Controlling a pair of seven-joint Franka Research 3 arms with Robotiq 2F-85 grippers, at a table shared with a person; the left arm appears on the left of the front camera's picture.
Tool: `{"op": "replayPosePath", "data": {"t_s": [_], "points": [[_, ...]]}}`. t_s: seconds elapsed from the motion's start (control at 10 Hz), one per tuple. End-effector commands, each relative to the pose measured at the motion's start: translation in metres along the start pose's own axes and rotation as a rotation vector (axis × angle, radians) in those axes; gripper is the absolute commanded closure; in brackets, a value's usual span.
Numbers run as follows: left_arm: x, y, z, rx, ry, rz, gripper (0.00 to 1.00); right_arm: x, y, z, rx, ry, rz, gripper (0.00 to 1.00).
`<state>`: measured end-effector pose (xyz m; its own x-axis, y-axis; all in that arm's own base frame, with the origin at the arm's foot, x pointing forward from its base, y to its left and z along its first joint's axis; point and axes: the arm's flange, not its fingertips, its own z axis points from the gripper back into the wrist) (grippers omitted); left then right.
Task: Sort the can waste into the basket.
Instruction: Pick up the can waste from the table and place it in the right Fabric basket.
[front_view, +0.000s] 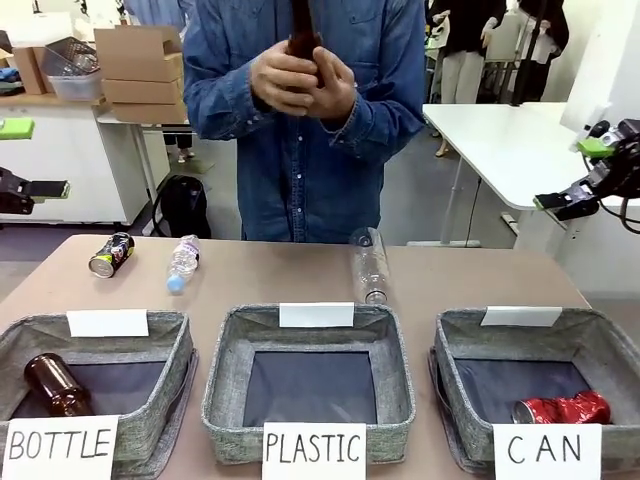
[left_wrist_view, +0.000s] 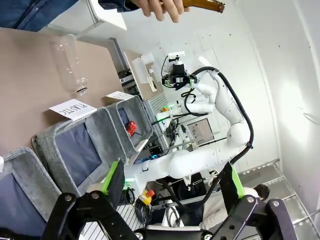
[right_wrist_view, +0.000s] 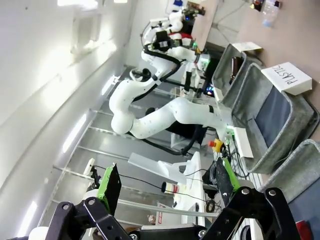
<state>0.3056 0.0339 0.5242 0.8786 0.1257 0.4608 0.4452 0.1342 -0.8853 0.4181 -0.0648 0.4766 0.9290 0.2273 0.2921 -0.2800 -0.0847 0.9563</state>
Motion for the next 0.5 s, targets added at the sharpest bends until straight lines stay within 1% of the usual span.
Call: {"op": "replayPosePath", "data": {"t_s": [0.0,0.3,0.4], "points": [[-0.002,-0.003,0.002,-0.008,0.005,-0.004,0.00,-0.001,-0.001,0.002,-0.019,0.007,0.022,0.00],[0.000,0.000,0.000,0.000,0.000,0.000,0.00,-0.001,-0.001,0.002,-0.019,0.007,0.022,0.00],[0.011,-0.015,0.011,0.033,0.045,-0.035,0.00,-0.001,-0.001,0.002,-0.019,0.007,0.022,0.00]]}}
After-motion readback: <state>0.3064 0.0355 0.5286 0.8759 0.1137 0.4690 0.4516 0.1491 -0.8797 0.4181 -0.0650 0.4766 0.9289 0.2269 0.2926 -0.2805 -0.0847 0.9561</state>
